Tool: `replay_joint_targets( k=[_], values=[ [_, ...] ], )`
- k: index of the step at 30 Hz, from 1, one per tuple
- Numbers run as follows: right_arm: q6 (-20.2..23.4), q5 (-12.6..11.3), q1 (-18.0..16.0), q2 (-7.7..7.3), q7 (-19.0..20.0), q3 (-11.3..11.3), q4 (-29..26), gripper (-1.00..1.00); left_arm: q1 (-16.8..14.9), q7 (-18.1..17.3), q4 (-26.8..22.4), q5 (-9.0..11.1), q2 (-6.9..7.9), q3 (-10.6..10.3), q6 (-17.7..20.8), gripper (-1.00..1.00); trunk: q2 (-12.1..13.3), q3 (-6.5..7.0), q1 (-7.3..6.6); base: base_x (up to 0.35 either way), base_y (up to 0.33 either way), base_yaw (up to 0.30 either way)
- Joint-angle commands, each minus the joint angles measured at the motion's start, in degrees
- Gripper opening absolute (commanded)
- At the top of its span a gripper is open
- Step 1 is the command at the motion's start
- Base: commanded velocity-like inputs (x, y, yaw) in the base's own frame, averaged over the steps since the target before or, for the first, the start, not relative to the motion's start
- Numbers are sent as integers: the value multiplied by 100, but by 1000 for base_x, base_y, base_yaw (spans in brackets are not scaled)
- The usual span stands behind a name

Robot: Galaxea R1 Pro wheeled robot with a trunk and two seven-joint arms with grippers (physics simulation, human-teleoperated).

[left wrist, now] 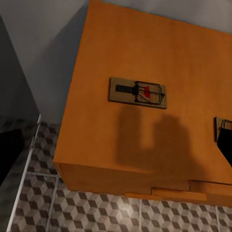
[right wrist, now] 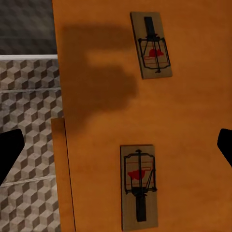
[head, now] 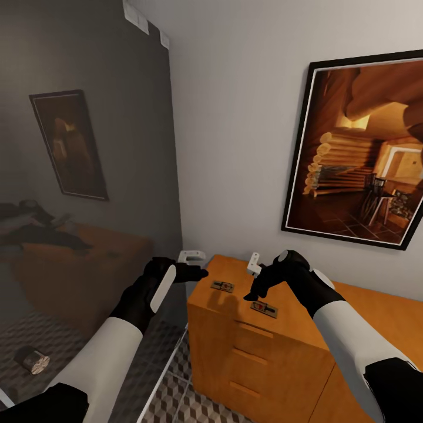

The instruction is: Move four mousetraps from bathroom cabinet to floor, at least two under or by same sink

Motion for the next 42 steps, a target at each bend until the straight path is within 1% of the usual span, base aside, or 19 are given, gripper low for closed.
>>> replay_joint_targets(
  k=[1, 8, 13, 20, 42],
  values=[
    [0, 0, 0, 0, 0, 0, 0, 100, 0, 8, 0, 0, -1, 0, 0, 100, 0, 0, 0, 0, 0, 0],
    [0, 7, 0, 0, 0, 0, 0, 100, 0, 126, 0, -1, -10, -6, 0, 100, 0, 0, 0, 0, -51, 0],
    [0, 1, 0, 0, 0, 0, 0, 100, 0, 230, 0, 2, -30, -7, 0, 100, 0, 0, 0, 0, -226, 0],
    [0, 0, 0, 0, 0, 0, 0, 100, 0, 276, 0, 11, -39, 3, 0, 100, 0, 0, 0, 0, -205, 0],
    [0, 0, 0, 0, 0, 0, 1, 100, 0, 337, 0, 16, -41, 7, 0, 100, 0, 0, 0, 0, -15, 0]
  ],
)
